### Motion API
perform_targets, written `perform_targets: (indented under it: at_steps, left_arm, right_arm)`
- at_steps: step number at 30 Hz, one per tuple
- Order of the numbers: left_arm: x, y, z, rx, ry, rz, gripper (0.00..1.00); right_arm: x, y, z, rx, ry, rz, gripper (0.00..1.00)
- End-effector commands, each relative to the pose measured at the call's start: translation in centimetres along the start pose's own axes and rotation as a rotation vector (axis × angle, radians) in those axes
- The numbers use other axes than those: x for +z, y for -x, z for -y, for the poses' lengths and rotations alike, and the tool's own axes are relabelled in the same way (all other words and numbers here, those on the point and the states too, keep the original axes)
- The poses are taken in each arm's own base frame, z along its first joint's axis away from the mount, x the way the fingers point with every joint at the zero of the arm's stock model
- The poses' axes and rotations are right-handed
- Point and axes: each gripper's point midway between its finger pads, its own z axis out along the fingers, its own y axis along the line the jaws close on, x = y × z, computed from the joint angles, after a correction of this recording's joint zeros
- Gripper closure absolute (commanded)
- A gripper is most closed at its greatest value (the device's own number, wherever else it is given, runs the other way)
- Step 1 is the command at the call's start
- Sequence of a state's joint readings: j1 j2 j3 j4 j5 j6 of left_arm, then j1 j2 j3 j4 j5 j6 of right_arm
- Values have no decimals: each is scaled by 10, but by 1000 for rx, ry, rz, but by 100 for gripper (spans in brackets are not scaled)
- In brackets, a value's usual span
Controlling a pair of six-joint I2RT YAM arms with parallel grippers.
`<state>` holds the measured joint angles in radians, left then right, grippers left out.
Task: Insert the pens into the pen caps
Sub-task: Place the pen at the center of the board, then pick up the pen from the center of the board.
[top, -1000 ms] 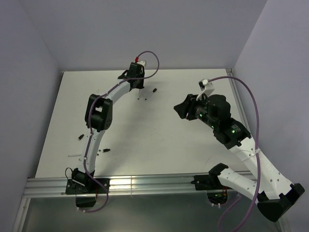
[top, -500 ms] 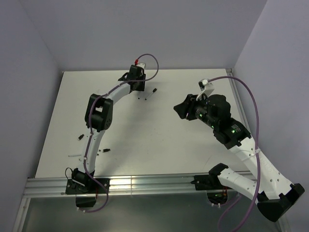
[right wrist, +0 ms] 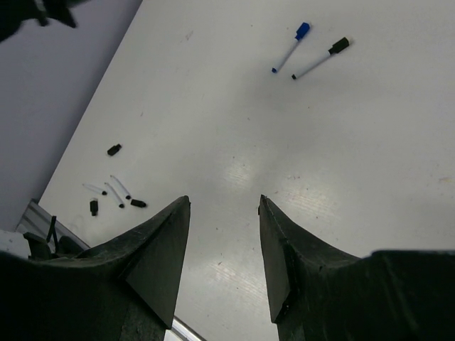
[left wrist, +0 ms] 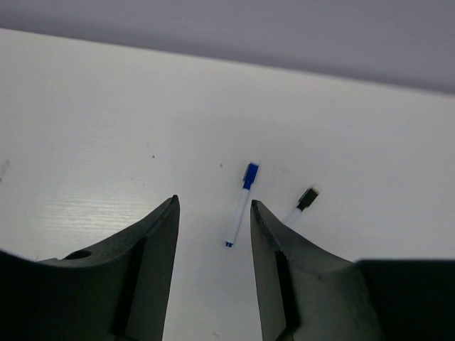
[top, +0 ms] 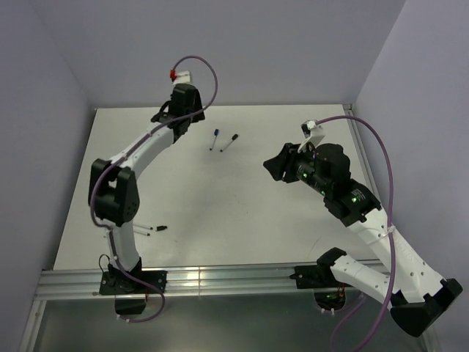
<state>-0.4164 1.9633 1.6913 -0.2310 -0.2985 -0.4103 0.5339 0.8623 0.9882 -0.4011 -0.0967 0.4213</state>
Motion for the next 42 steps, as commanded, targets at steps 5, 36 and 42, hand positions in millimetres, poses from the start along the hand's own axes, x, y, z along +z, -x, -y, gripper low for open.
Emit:
perform_targets:
  at_steps: [5, 36, 42]
  left_arm:
    - [-94, 4, -79, -301, 331, 63, 55]
    - [-230, -223, -249, -835, 876, -160, 61]
    - [-225, -235, -253, -852, 871, -177, 61]
  right_arm:
    - [-3, 1, 0, -7, 15, 26, 48]
    - [18, -44, -20, 25, 191, -132, 49]
    - [18, -46, -18, 25, 188, -135, 49]
